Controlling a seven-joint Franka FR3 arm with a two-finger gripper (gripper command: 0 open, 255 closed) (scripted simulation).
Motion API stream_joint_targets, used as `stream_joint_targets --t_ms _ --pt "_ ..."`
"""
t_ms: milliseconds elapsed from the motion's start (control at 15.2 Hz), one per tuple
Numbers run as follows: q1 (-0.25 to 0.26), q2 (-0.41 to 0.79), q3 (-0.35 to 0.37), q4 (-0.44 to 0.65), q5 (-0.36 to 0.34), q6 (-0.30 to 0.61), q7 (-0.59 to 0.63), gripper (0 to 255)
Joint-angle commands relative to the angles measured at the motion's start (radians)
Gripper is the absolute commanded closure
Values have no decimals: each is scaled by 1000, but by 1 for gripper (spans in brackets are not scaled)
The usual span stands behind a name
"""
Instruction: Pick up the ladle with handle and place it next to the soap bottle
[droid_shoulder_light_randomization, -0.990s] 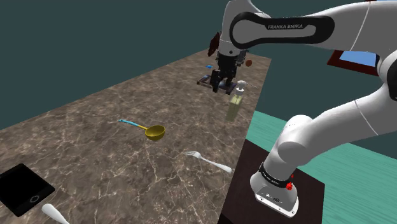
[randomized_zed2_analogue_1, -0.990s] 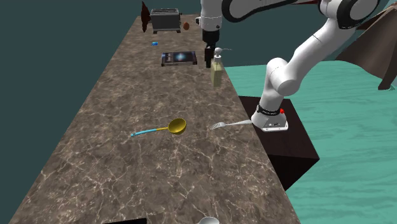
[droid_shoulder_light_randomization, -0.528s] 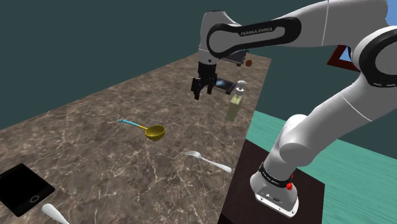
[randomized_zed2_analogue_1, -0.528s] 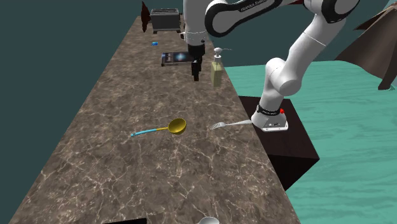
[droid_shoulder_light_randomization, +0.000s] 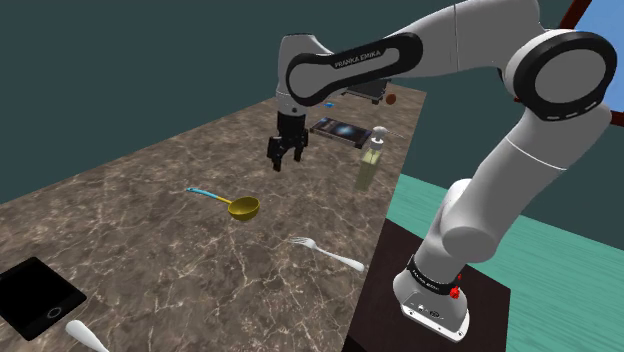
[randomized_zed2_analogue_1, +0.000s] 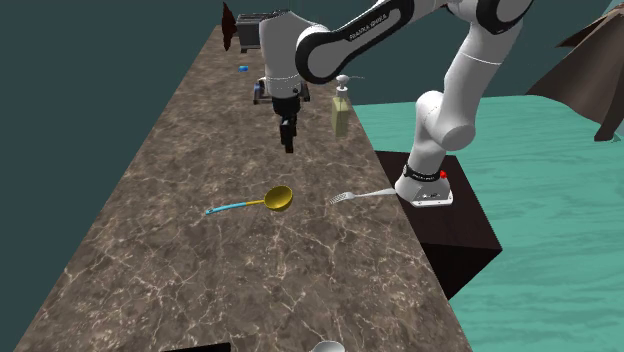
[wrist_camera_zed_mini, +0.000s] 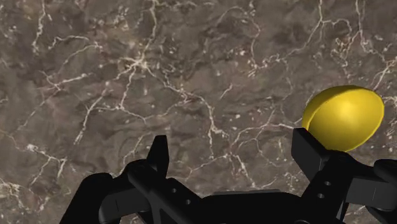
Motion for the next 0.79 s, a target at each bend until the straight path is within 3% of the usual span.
stream_joint_targets --t_ms 0,726 --pt "13 71 10 48 16 21 -9 0" --pt "89 418 85 336 70 74 -21 0"
